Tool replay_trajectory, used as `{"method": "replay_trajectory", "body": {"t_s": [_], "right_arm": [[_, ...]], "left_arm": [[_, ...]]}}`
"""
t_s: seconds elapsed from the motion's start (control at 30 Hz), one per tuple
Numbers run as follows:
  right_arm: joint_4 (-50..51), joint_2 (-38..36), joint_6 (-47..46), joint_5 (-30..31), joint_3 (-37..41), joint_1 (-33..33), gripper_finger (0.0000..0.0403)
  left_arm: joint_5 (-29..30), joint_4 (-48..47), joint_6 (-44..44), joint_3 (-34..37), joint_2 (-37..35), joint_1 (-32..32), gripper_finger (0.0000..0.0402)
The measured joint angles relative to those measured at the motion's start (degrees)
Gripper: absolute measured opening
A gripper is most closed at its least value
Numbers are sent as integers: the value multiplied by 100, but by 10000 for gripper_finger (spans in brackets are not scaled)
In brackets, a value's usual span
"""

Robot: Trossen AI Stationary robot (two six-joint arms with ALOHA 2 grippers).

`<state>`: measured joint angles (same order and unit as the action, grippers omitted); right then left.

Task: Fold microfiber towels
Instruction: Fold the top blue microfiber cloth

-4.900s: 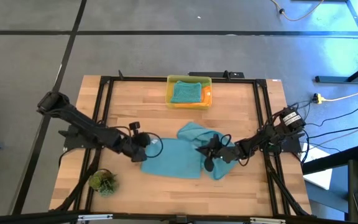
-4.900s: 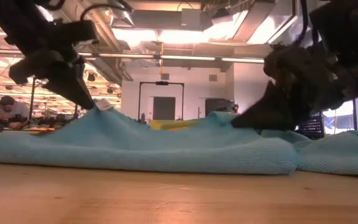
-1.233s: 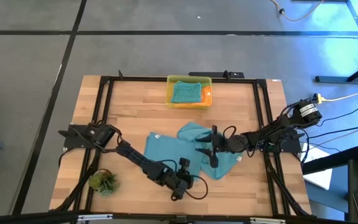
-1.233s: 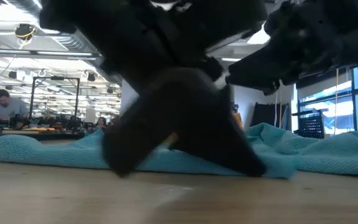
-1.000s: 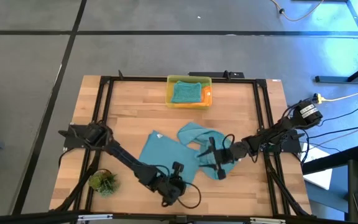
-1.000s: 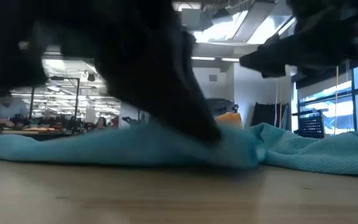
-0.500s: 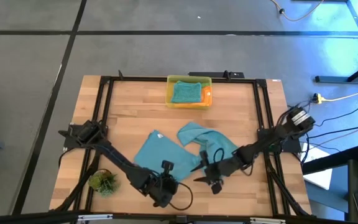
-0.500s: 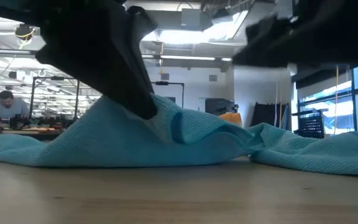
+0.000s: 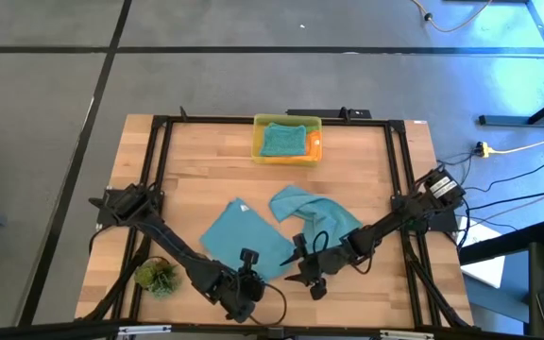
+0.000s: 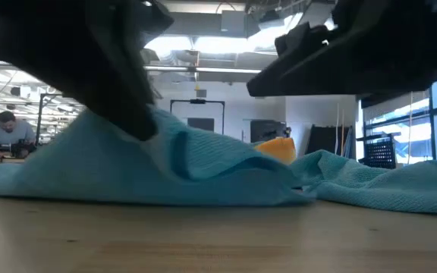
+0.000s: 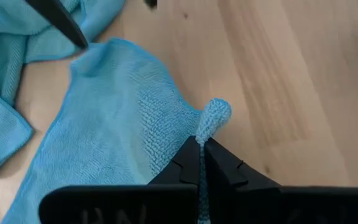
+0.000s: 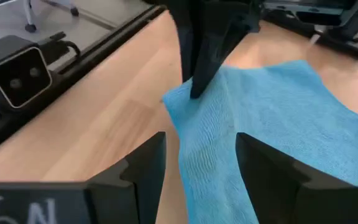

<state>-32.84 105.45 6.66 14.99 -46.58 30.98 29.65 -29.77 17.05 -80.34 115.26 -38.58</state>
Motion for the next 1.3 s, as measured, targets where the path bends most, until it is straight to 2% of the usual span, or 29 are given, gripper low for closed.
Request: {"method": "replay_trajectory", "body": {"t_s": [0.1, 0.37, 0.5, 0.77, 1.0, 1.13, 1.3], "right_arm": [[342, 52, -31, -20, -148, 4, 210], [488, 420, -39, -124, -313, -80, 320], [555, 474, 228, 27, -288, -79, 348], [482, 785, 1166, 34, -275, -76, 339], [604, 804, 1351, 37, -289, -83, 312], [993, 781, 1497, 381, -309, -66, 302], [914, 786, 1847, 490, -290, -90, 289]], "left_arm": [[-26, -67, 120, 0, -7, -68, 0], [-90, -64, 536, 114, -11, -133, 0], [-85, -82, 774, 201, -15, -202, 0], [-18, 18, 849, 199, -15, -266, 0], [-13, 18, 841, 199, -15, -316, 0], [122, 15, 843, 201, -111, -377, 0], [431, -8, 834, 190, -398, -508, 0]]}}
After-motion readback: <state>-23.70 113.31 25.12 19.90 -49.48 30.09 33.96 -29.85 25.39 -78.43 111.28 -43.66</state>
